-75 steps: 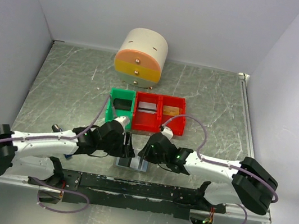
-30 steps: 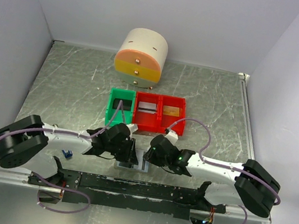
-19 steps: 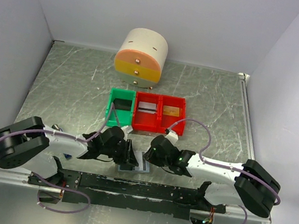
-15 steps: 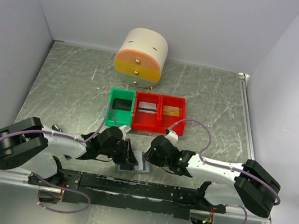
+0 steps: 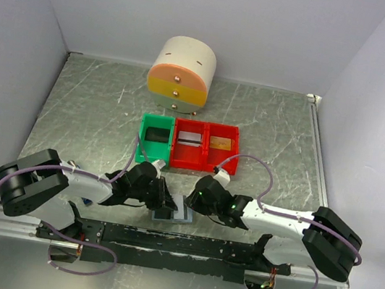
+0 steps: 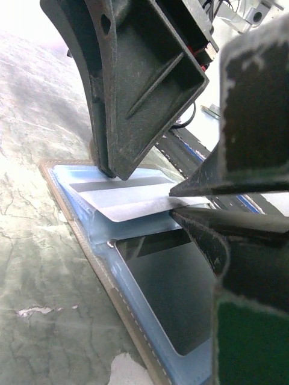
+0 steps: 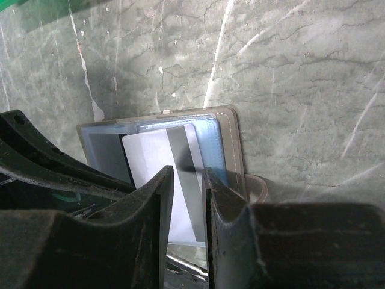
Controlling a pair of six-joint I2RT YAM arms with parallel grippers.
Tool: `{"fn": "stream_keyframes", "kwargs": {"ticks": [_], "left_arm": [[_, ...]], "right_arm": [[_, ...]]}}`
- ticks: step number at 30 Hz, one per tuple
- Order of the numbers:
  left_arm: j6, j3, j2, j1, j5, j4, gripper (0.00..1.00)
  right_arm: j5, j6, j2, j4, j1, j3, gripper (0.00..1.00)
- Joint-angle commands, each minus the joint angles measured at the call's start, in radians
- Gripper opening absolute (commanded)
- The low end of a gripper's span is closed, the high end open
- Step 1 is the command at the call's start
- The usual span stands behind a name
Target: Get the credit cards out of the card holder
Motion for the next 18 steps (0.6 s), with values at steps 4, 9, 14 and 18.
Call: {"fn": "stream_keyframes", "kwargs": {"ticks": [4,9,14,18], "left_arm": [[-0.021,0.019,-0.030,0.006,-0.034,0.028,0.16],[-0.004,0.016,-0.051,0.006,-0.050,-0.029,0.07],[0.000,0.000,-0.051,0.006,-0.052,-0.053,0.07],[0.018,0.007,-0.041,0.006,-0.045,-0.076,0.07]], "right_arm": [[0.010,0.010,-0.022,-0.048,-0.003,-0.040,0.26],[0.007,0.009,-0.029,-0.034,-0.003,-0.044,0.26],[-0.003,-0.013,-0.037,-0.022,-0.002,-0.025,0.26],[0.000,-0.042,-0.083,-0.016,-0.003,-0.013,0.27]]}}
